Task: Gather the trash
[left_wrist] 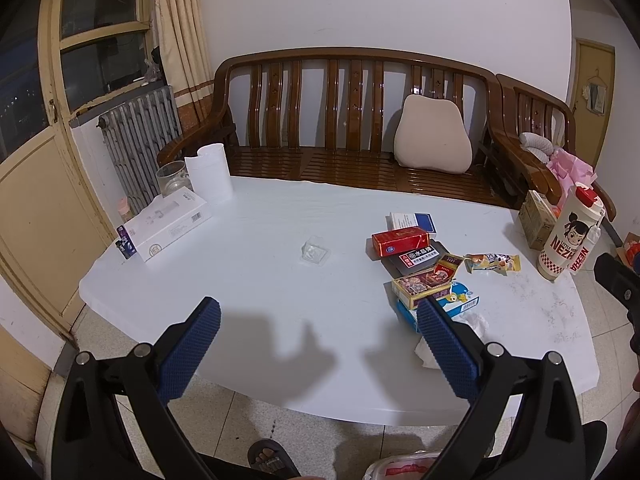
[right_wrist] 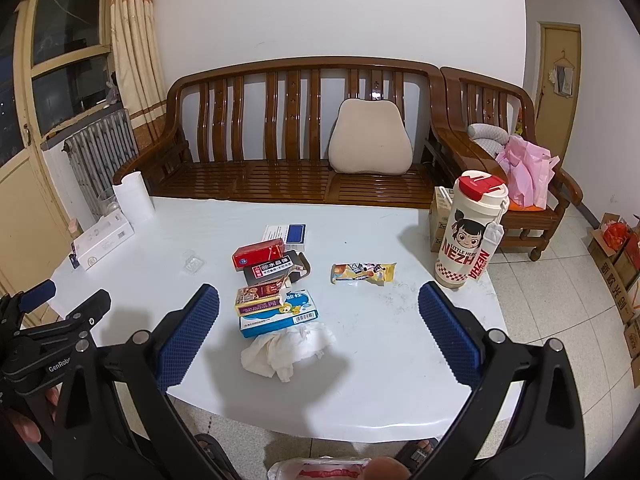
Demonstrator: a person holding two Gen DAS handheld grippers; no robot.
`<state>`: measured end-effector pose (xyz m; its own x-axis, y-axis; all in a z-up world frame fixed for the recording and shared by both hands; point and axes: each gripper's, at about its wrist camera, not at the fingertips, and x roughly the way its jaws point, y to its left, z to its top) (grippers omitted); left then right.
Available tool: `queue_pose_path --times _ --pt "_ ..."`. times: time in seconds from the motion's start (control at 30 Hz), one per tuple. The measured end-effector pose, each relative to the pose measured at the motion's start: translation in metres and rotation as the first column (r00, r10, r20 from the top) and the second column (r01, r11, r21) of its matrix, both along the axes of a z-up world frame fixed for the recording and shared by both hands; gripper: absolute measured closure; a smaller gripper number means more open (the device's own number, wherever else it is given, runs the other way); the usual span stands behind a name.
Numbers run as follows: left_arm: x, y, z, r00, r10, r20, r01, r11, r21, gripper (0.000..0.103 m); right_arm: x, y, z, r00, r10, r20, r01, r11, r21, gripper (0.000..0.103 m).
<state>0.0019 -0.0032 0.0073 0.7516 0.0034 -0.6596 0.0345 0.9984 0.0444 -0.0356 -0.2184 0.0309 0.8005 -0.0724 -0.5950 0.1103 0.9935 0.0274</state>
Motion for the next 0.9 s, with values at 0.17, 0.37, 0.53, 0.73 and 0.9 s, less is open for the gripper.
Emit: queue_pose_path --times 0.17,0.37,0.53,0.73,0.9 --pt "0.000 0.000 0.000 1.000 -0.001 0.001 0.001 1.000 -0.001 0.007 0.000 0.000 0.000 1.000 0.001 -0.001 -0.001 1.000 -0.001 0.005" --pt "0.000 0.003 -0.002 1.000 0.001 -0.003 -0.001 1.000 -0.008 0.007 0.001 -0.003 -0.001 1.000 0.001 -0.004 -0.002 1.000 -0.009 0.005" --pt "0.010 0.014 -0.008 1.000 0.016 -0.017 -0.017 1.000 -0.023 0.007 0.009 -0.013 -0.006 1.000 0.005 -0.029 -0.006 1.000 -0.022 0.005" --pt "0.034 0.025 -0.022 0.999 0.003 -0.044 -0.005 0.999 -0.041 0.007 0.027 -0.024 -0.011 0.996 0.060 -0.071 -0.062 0.998 -0.031 0.005" --pt "0.062 0.019 -0.040 0.997 -0.057 -0.047 0.056 0.998 -0.023 0.007 0.049 -0.034 -0.020 0.986 0.115 -0.119 -0.121 0.992 -0.044 0.005"
